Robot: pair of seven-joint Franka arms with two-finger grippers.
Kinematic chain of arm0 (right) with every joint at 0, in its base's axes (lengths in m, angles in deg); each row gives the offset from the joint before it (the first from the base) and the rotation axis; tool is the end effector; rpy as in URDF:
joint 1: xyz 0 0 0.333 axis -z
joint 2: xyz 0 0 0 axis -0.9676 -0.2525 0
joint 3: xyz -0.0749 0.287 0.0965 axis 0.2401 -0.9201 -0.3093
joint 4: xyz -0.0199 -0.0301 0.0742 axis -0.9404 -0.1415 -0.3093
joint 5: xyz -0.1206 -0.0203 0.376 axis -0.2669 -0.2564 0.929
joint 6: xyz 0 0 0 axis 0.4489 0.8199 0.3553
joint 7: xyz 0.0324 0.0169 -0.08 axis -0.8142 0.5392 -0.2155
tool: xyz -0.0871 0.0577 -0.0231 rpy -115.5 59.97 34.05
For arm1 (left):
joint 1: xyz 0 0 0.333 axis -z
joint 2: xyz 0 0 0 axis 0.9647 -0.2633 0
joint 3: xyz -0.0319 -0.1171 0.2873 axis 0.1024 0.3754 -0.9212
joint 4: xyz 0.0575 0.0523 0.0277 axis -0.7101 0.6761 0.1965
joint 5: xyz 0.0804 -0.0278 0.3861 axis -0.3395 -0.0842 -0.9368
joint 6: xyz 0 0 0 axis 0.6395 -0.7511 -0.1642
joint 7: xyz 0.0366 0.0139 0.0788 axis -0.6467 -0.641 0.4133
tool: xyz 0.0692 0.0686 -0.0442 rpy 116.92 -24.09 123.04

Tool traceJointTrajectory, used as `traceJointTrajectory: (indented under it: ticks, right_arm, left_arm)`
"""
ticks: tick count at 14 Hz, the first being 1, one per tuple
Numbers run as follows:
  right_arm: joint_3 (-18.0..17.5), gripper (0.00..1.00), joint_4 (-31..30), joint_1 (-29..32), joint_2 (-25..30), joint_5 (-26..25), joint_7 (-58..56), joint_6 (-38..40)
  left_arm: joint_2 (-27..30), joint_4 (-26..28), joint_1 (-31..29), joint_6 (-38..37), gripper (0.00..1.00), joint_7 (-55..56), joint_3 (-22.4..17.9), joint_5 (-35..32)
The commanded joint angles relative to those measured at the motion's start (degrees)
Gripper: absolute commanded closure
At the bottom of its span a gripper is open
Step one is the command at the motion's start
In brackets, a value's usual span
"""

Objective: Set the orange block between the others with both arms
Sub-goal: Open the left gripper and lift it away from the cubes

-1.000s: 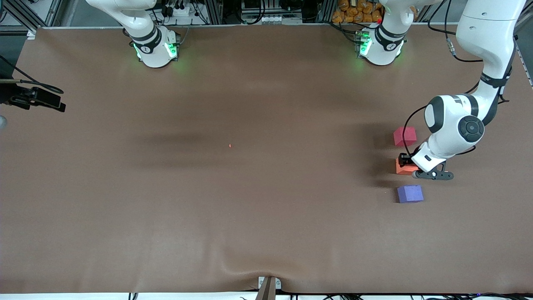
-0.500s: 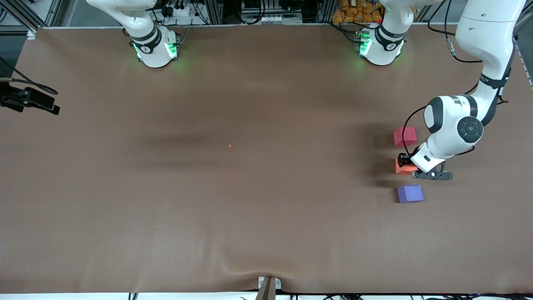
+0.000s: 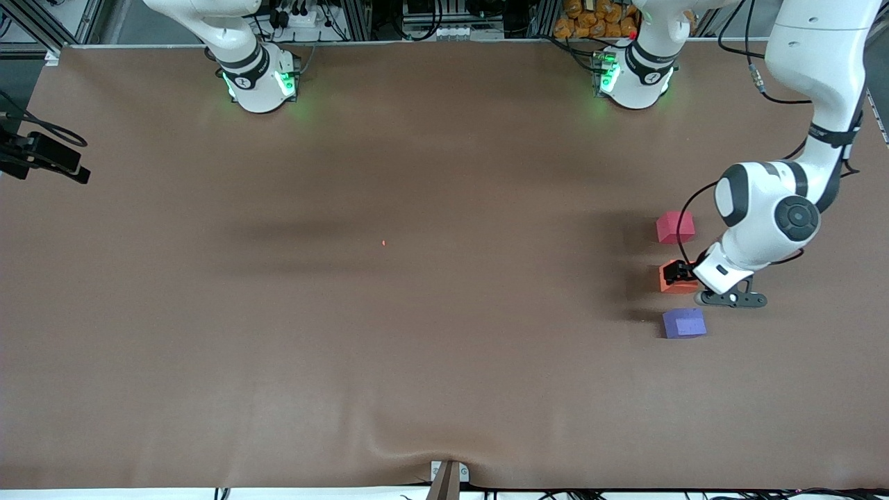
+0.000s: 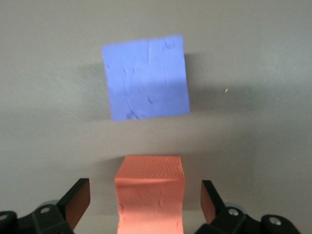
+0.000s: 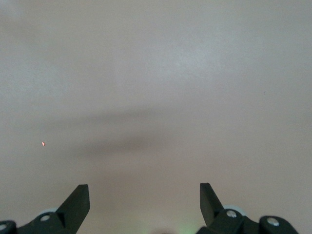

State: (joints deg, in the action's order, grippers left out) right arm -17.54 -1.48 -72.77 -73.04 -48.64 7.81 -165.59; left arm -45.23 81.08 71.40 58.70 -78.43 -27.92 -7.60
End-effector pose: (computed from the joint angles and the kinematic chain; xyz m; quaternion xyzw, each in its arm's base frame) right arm 0.5484 -0.0367 0.6413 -0.9984 0.0483 0.0291 0.0088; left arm 0.5948 0.0097 0.2393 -0.9991 0.0407 -0.0140 0.0004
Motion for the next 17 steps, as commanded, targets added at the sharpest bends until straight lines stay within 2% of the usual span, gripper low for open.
traceJointTrajectory:
  ticks: [1, 4, 6, 11, 13, 17]
  right_arm:
    - [-0.9, 0.0, -0.8, 1.2, 0.7, 0.1, -0.1, 0.1]
    - [-0.9, 0.0, -0.9, 1.1, 0.6, 0.1, -0.1, 0.1]
    - [-0.9, 0.0, -0.9, 1.1, 0.6, 0.1, -0.1, 0.1]
    - [-0.9, 0.0, -0.9, 1.2, 0.4, 0.0, -0.1, 0.0]
    - [-0.9, 0.0, -1.2, 1.2, 0.4, 0.0, -0.1, -0.1]
    - [-0.9, 0.0, -1.5, 1.3, 0.4, 0.0, -0.1, -0.2]
  left_arm:
    - [3.9, -4.5, -0.5, -9.0, 0.0, -0.2, 0.7, 0.8]
    - [9.0, -6.6, -0.6, -13.1, 0.0, -0.2, 0.6, 0.7]
    - [11.3, -10.0, -0.5, -18.3, 0.0, -0.2, 0.6, 0.4]
    - [13.7, -26.2, -0.1, -43.1, 0.0, 1.4, 1.7, 0.5]
    - [16.5, -28.0, -0.1, -47.7, 0.0, 4.0, 2.7, 0.7]
    - [21.8, -27.9, -0.2, -50.5, 0.0, 5.8, 5.8, 0.7]
